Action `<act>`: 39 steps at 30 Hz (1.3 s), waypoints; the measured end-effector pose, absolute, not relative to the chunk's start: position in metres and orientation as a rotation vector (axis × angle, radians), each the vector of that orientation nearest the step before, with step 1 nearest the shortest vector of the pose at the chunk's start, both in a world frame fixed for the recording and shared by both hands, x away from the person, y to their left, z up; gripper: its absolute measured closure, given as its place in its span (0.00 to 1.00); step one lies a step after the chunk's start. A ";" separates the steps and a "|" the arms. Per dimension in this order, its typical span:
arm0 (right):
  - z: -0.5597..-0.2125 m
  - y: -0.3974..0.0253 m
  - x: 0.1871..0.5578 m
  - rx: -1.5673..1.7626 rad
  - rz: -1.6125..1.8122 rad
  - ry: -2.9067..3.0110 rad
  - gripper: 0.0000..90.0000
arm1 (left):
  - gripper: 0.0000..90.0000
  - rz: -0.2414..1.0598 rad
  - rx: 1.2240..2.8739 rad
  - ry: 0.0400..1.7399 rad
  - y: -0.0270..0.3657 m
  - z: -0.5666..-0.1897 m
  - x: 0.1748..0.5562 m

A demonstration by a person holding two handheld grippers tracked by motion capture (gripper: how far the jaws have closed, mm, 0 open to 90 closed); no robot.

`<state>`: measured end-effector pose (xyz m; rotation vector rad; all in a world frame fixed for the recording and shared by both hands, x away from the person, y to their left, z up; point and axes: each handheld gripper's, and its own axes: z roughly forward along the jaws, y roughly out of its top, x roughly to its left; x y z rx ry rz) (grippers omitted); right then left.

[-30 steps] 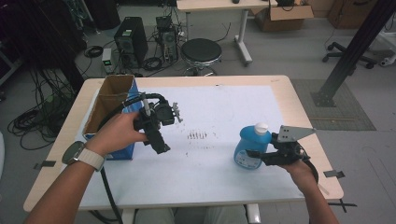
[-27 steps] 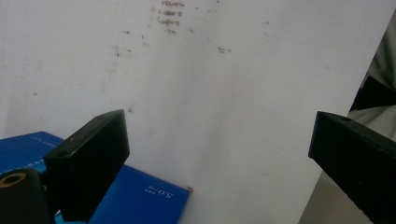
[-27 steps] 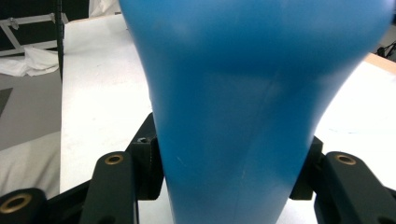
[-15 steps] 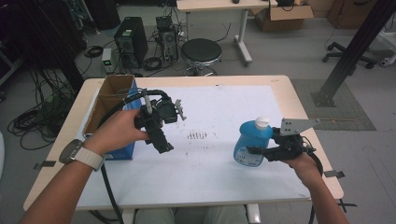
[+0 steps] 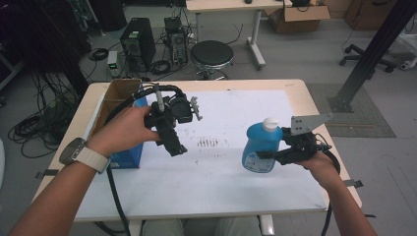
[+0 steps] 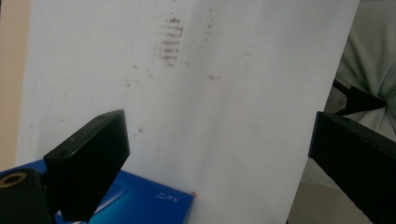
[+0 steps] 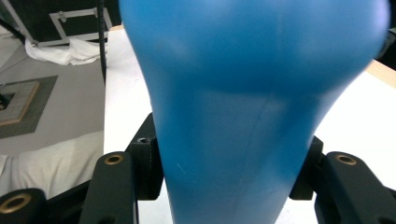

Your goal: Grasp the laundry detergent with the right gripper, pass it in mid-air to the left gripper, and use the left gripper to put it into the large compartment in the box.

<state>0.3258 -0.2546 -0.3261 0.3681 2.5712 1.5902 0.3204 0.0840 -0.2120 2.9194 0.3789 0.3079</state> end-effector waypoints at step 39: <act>-0.306 -0.186 0.330 0.075 1.619 2.685 0.49 | 0.06 0.233 2.963 0.171 0.050 -0.188 0.313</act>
